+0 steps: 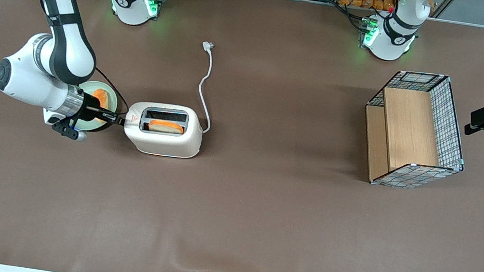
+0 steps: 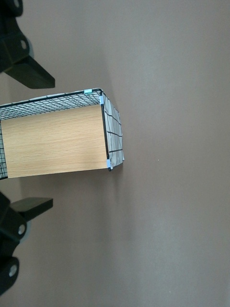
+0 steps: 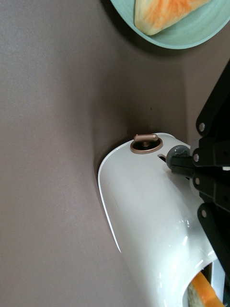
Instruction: Press toaster button with right arm
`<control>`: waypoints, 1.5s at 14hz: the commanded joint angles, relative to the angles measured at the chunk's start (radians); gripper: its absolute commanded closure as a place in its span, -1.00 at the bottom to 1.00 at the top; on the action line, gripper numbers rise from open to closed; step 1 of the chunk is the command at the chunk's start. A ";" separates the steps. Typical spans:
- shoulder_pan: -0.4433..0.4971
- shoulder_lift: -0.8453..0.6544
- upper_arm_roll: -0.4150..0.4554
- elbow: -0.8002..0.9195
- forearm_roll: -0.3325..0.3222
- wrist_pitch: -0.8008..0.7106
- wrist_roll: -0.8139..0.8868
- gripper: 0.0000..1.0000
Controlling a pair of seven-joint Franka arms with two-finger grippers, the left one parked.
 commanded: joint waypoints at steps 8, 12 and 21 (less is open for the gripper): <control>-0.039 0.060 0.012 -0.017 0.095 0.034 -0.162 1.00; -0.039 0.073 0.014 -0.017 0.095 0.065 -0.162 1.00; -0.037 0.073 0.012 0.003 0.095 0.044 -0.157 1.00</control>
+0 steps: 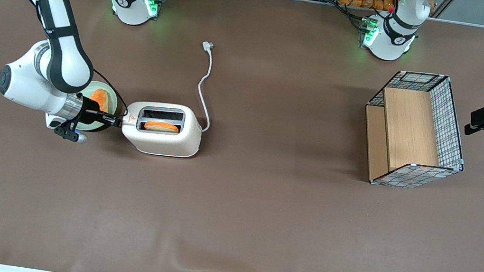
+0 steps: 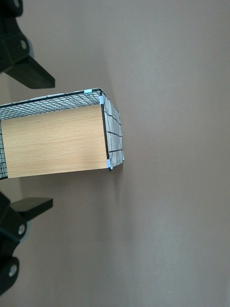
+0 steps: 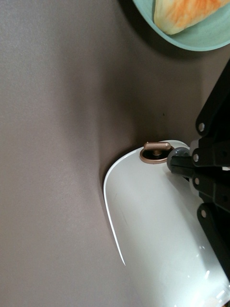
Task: Press toaster button with right arm
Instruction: 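Lift the right gripper off the lever and back away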
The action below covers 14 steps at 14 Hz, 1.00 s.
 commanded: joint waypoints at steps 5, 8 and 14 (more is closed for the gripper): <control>-0.040 0.017 0.004 0.076 0.018 -0.109 -0.028 1.00; -0.040 -0.011 0.003 0.098 0.007 -0.139 0.004 1.00; -0.037 -0.043 -0.019 0.254 -0.114 -0.377 0.183 1.00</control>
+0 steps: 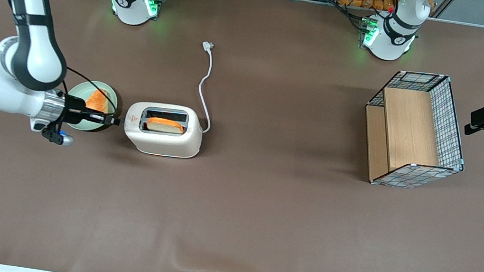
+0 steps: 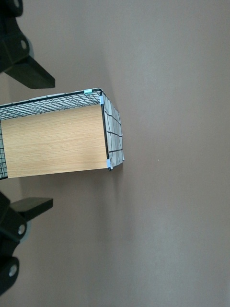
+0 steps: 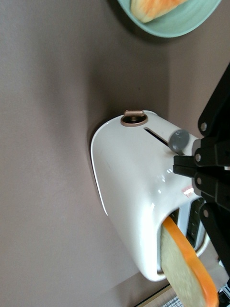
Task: Press toaster button with right arm
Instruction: 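Lift the right gripper off the lever and back away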
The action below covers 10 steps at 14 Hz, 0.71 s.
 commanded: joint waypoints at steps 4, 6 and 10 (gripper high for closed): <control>-0.005 -0.028 0.004 0.124 -0.096 -0.165 0.128 1.00; -0.003 -0.036 0.004 0.168 -0.145 -0.224 0.133 1.00; 0.012 -0.039 0.007 0.303 -0.216 -0.368 0.243 1.00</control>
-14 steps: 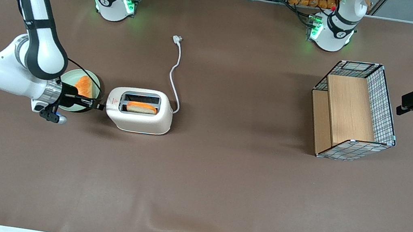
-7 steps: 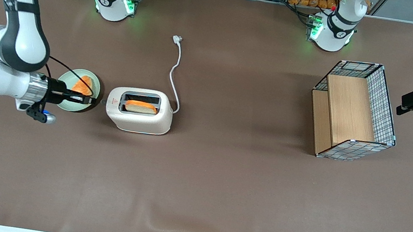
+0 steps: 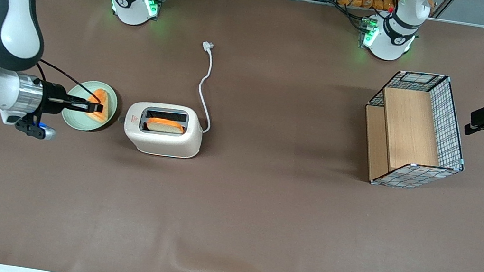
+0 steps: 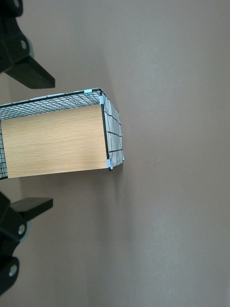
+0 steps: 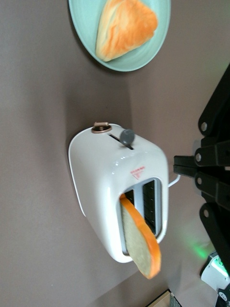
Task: Press toaster button with right arm
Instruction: 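Lift the right gripper off the lever and back away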
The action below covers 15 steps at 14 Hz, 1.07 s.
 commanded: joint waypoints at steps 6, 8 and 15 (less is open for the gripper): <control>0.017 -0.053 0.008 0.180 -0.098 -0.191 0.098 0.28; 0.017 -0.092 0.011 0.180 -0.125 -0.192 0.097 -0.29; 0.074 -0.244 0.023 0.174 -0.318 -0.220 0.095 -1.00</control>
